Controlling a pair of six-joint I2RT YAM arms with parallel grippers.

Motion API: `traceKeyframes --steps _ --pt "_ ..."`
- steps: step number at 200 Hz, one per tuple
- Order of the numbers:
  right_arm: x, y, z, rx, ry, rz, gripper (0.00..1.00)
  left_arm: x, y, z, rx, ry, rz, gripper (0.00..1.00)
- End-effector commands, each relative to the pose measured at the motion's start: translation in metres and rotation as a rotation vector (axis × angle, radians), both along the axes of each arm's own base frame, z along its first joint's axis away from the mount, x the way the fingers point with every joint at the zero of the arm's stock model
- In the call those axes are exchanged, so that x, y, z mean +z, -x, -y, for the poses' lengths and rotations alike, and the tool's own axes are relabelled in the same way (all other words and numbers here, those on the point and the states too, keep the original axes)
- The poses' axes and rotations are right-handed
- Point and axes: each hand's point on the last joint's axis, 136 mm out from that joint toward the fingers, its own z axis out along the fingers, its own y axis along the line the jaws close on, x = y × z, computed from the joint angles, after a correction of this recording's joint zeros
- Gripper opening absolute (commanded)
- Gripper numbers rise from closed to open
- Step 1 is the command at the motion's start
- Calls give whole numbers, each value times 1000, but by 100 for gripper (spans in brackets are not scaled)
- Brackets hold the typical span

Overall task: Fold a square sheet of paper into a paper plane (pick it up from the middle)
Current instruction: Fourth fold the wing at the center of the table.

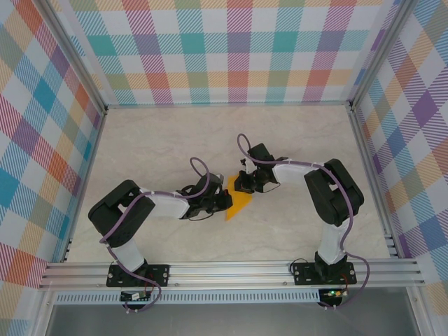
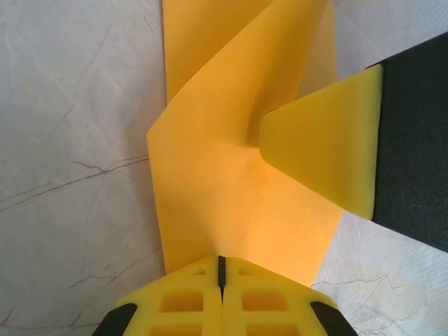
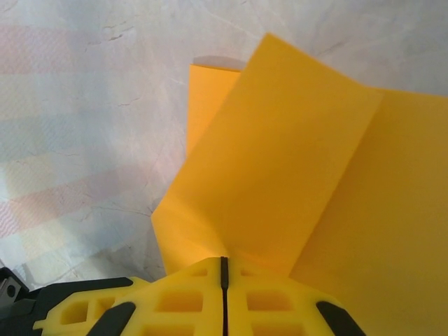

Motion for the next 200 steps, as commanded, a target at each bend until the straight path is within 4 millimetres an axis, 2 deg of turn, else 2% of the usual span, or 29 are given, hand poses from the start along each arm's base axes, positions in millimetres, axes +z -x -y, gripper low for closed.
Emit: traceKeyframes --steps 1,64,89,105,131,152,176,200 --pt "2 -3 -9 55 -17 25 7 -49 35 -30 -24 -160 -173 0" --pt "-4 -40 18 -24 42 62 7 -49 38 -32 -26 -171 -193 0" --pt "-1 -57 33 -71 50 77 6 -49 40 -33 -27 -174 -196 0" --pt "6 -61 34 -73 51 93 6 -50 40 -32 -30 -172 -198 0" --pt "30 -54 23 -41 -20 123 7 -49 39 -31 -32 -170 -195 0" --pt "44 -36 10 -7 -91 133 7 -48 39 -31 -30 -171 -195 0" --pt "36 -18 1 33 -99 117 7 -48 38 -31 -28 -171 -196 0" --pt "17 -9 2 39 -81 81 7 -48 38 -31 -29 -172 -198 0"
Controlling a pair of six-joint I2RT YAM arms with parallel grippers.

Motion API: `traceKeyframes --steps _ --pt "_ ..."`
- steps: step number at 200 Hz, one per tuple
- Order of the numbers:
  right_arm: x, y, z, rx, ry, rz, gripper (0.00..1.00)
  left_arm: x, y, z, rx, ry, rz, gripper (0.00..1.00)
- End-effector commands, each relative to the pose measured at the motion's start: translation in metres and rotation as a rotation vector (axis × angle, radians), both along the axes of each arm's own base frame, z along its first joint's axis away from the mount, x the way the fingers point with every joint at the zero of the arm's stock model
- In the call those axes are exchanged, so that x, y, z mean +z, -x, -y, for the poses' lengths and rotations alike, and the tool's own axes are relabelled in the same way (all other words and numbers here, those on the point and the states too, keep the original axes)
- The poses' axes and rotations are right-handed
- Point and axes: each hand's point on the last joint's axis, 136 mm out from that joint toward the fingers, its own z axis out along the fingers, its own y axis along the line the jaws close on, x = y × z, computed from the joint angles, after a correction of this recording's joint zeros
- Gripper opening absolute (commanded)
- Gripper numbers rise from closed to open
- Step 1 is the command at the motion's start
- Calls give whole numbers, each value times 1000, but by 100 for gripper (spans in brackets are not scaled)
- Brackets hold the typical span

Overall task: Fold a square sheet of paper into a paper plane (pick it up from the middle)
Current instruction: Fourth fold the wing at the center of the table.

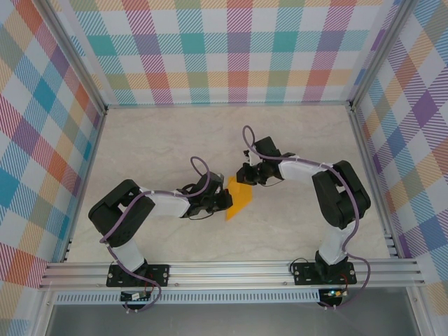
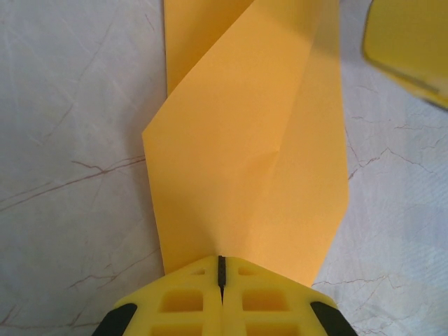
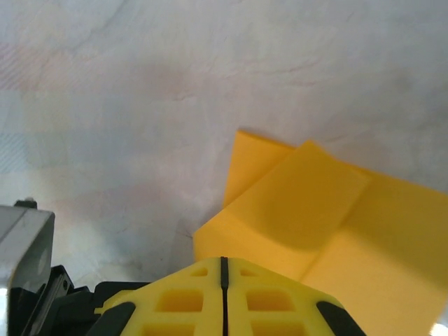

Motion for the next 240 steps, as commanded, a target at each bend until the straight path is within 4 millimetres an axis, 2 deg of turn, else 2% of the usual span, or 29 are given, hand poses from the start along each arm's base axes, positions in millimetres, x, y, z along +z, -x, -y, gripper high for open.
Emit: traceKeyframes --steps 1,33,74,106,133,151,165,203,219,240 --pt "-11 14 -4 33 -21 -32 7 -48 38 -31 -25 -162 -179 0" --pt "-24 21 -9 91 -26 -72 7 -49 38 -32 -24 -167 -183 0" --pt "-34 6 -4 46 18 -61 6 -52 40 -33 -26 -173 -196 0" --pt "-43 -13 18 -83 47 -93 6 -54 42 -35 -25 -180 -207 0" --pt "-44 -24 38 -169 100 -84 6 -56 44 -36 -23 -185 -213 0" --pt "-42 -31 44 -202 112 -75 6 -55 44 -36 -26 -184 -213 0" --pt "-35 -32 38 -188 76 -64 6 -56 44 -36 -27 -184 -215 0" --pt "11 -23 10 -74 -85 40 7 -56 43 -34 -29 -183 -215 0" --pt "10 -16 1 -20 -86 26 8 -56 43 -34 -29 -183 -216 0" --pt "-4 -13 -4 6 -76 -10 8 -57 43 -33 -29 -184 -217 0"
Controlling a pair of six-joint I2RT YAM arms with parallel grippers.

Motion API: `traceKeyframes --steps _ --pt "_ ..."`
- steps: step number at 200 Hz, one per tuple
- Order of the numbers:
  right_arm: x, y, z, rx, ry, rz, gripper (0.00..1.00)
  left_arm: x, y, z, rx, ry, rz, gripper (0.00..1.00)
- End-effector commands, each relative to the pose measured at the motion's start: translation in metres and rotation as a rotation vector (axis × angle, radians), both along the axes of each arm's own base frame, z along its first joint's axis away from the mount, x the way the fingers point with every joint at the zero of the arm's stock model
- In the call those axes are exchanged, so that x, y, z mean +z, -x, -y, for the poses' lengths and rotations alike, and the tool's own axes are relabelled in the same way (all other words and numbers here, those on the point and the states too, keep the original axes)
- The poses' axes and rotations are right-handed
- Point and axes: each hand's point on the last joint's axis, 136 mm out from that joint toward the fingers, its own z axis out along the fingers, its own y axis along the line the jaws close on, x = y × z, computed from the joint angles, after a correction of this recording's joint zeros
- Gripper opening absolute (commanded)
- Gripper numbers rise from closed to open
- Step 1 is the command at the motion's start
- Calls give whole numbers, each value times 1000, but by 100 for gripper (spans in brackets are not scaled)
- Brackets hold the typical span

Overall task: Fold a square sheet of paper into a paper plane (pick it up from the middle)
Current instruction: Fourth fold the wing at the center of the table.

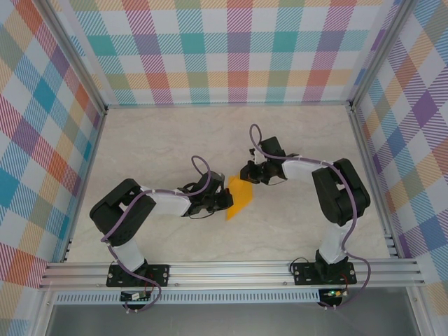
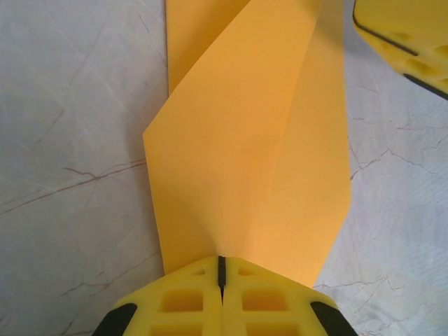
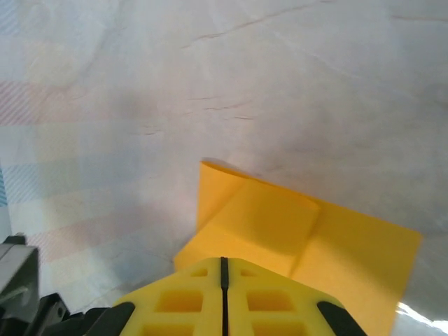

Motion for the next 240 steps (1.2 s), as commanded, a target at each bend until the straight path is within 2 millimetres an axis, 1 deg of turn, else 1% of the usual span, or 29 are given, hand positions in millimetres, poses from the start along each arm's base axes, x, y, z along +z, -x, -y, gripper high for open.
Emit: traceKeyframes --steps 1,28,59,92,134,151,174,193,198,209,227,240 --pt "1 4 -15 78 -32 9 8 -56 43 -36 -24 -182 -204 0" --pt "-11 4 -16 90 -11 -15 7 -56 44 -36 -23 -183 -207 0" --pt "-23 -5 -7 64 48 -10 7 -56 46 -38 -25 -192 -213 0" --pt "-30 -19 9 15 76 -13 6 -57 47 -39 -23 -197 -219 0" --pt "-39 -45 36 -83 129 -25 6 -57 48 -40 -27 -202 -218 0" --pt "-35 -54 40 -109 121 -24 6 -55 47 -39 -28 -198 -212 0" --pt "-16 -58 38 -117 97 6 7 -54 46 -37 -30 -193 -206 0" --pt "5 -51 36 -116 61 35 7 -52 44 -34 -33 -189 -202 0" --pt "11 -46 34 -109 48 44 7 -52 44 -34 -33 -189 -200 0" --pt "17 -32 28 -84 24 37 7 -51 43 -33 -34 -188 -197 0" --pt "21 -6 11 -23 -28 6 8 -50 42 -32 -34 -186 -192 0" --pt "18 12 -1 14 -38 -27 7 -50 41 -31 -34 -182 -189 0"
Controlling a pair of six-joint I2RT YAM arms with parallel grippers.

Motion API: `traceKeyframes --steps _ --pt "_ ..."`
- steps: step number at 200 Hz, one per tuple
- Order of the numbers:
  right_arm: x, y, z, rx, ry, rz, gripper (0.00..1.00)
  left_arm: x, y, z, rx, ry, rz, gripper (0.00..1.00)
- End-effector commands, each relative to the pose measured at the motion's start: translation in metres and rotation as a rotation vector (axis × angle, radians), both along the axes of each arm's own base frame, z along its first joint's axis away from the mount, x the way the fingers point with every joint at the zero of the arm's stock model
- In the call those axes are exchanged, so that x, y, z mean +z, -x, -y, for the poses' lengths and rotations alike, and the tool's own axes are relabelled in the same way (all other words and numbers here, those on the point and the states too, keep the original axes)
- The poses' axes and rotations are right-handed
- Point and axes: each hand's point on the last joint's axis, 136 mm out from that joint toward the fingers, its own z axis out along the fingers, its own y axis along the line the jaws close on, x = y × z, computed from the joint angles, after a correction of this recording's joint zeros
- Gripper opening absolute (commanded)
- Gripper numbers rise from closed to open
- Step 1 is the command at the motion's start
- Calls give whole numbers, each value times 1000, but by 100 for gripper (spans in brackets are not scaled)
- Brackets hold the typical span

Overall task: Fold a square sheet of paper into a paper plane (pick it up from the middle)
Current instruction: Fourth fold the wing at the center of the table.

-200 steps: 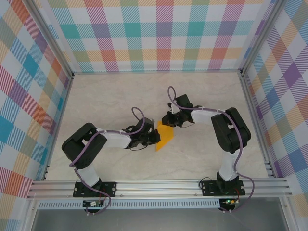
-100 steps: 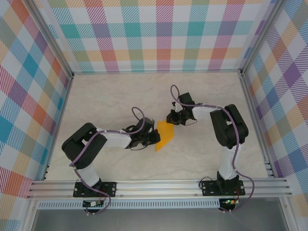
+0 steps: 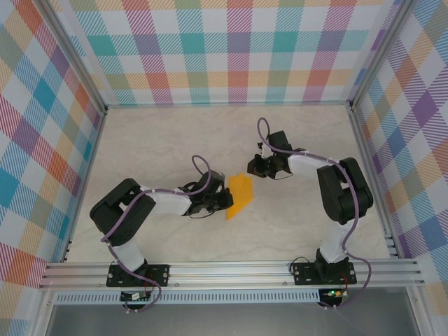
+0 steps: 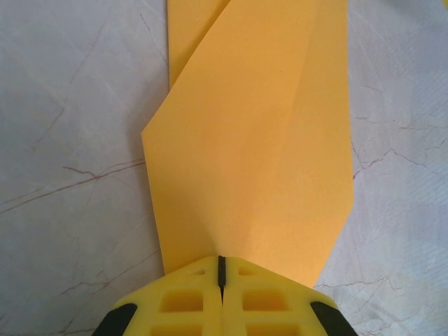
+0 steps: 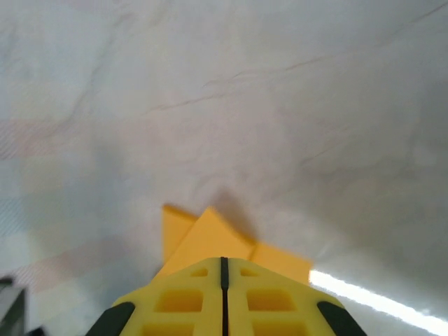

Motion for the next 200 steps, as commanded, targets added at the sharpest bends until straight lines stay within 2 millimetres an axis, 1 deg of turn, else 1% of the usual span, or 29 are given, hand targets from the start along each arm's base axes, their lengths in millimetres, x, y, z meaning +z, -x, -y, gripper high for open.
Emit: traceKeyframes --steps 1,16,35,67,87,104,119,133,146,162,179,191,200 --pt "9 34 -28 85 -75 -44 7 -50 41 -31 -33 -171 -179 0" --pt "3 48 -38 106 -87 -79 7 -49 40 -31 -31 -168 -178 0" --pt "-8 55 -41 100 -79 -113 6 -48 39 -30 -30 -164 -172 0" --pt "-29 62 -41 90 -69 -171 5 -46 39 -28 -32 -160 -169 0" --pt "-43 66 -35 75 -40 -197 4 -45 38 -28 -31 -158 -166 0" --pt "-55 69 -30 60 -11 -225 4 -39 35 -24 -35 -144 -157 0" --pt "-64 72 -25 46 19 -240 4 -22 31 -12 -55 -94 -139 0" --pt "-71 73 -19 32 51 -253 4 4 22 -2 -64 -47 -94 0" --pt "-74 75 -16 26 69 -263 4 29 15 1 -58 -29 -47 0" --pt "-78 77 -12 19 89 -271 4 54 8 -1 -38 -25 5 6" --pt "-79 77 -11 9 99 -274 3 67 5 -5 -7 -15 37 14" --pt "-81 77 -10 2 105 -281 3 72 5 -6 9 6 46 15" --pt "-81 76 -10 2 103 -281 3 71 6 -6 16 14 41 15"
